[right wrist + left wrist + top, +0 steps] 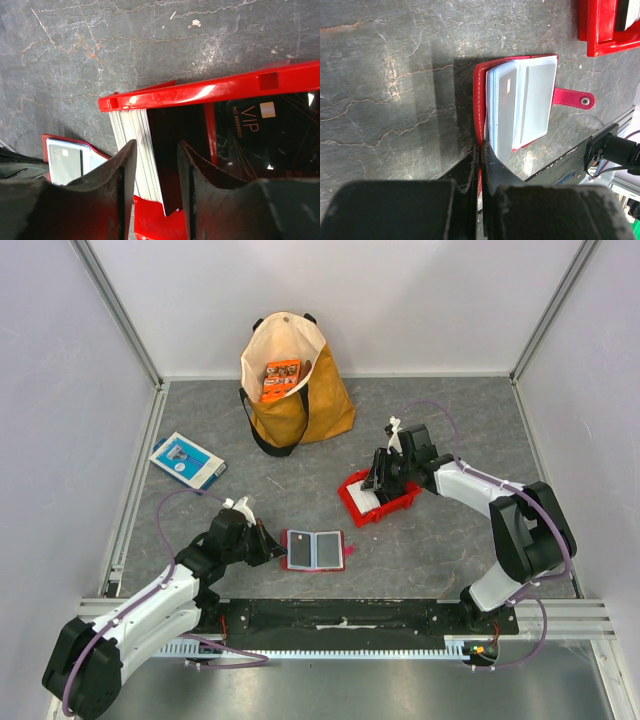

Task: Put the credit cards into the card holder
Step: Pick up the credit card from the storage box.

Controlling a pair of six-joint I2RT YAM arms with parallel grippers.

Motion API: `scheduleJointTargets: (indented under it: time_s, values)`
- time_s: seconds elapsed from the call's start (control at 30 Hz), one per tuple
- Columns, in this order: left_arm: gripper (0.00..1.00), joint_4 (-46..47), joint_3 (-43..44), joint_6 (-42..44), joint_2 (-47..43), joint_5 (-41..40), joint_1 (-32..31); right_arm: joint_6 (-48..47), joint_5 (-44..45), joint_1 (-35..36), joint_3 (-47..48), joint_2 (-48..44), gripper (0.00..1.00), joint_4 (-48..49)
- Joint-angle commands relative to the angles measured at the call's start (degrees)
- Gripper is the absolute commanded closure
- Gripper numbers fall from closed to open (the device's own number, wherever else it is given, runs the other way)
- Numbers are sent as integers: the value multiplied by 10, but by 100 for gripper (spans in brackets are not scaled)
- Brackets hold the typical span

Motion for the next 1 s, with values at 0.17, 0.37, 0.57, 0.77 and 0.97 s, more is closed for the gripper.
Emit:
scheduleJointTargets:
  time_s: [0.17,0.37,0.57,0.77,0.97]
  values:
    - [98,28,15,-10,7,12,-1,5,-23,-12,-4,-15,70,15]
    - [98,31,16,-10,12,15,0,4,-24,-24,-7,-20,83,16]
    - [98,31,15,-11,11,16,-1,2,-10,-36,-11,-25,85,13]
    - [98,31,16,-11,9,16,0,-16,25,-33,-4,-8,87,-11]
    - [98,31,17,-11,11,17,0,-31,80,-4,4,-2,83,-35]
